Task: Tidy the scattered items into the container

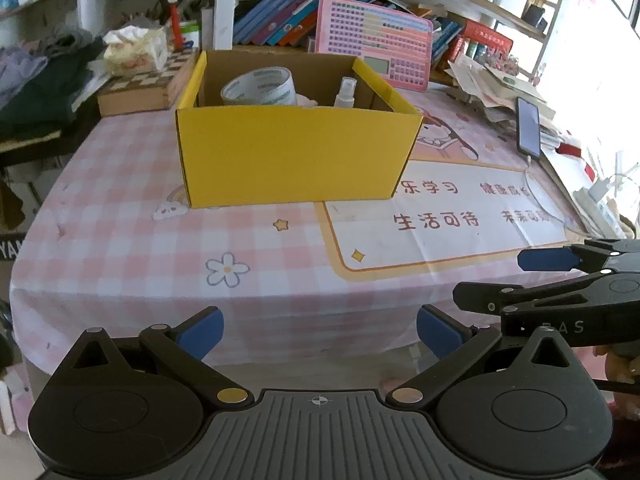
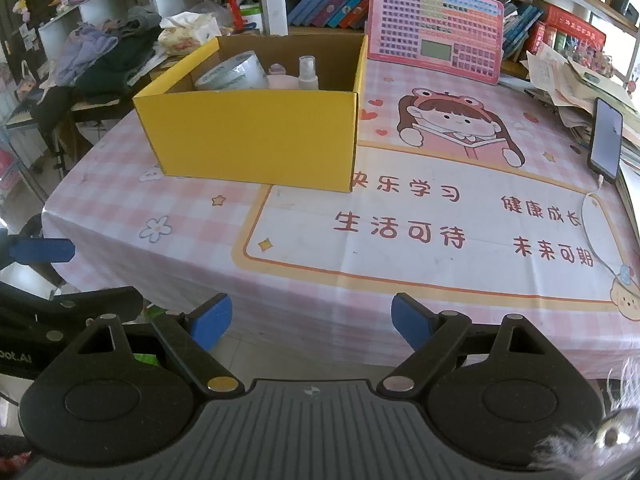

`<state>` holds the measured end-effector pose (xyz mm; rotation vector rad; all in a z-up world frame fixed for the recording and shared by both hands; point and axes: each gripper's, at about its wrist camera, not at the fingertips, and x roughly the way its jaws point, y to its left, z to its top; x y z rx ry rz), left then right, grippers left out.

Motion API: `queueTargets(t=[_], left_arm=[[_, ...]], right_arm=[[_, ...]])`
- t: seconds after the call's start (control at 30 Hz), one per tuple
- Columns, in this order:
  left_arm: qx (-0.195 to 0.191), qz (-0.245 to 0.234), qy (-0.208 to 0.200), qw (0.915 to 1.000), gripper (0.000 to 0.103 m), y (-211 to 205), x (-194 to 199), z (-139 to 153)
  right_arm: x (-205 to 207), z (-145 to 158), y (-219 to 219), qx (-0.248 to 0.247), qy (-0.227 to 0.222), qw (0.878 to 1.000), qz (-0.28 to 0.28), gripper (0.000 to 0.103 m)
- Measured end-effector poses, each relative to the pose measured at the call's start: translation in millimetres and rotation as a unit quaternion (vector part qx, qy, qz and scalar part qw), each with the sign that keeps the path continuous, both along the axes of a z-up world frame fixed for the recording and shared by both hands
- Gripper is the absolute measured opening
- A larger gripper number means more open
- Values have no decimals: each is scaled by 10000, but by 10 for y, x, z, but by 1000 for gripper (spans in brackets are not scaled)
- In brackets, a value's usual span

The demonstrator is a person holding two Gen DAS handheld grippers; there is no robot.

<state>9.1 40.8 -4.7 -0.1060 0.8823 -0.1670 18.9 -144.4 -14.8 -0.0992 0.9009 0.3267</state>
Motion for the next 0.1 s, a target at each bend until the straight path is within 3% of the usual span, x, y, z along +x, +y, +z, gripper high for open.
queueTargets(t=[0.1], left_arm=[[-40,39,39,10000,103,10,11,-11]], right_arm=[[7,-10,-12,3,17,10000,11,87]])
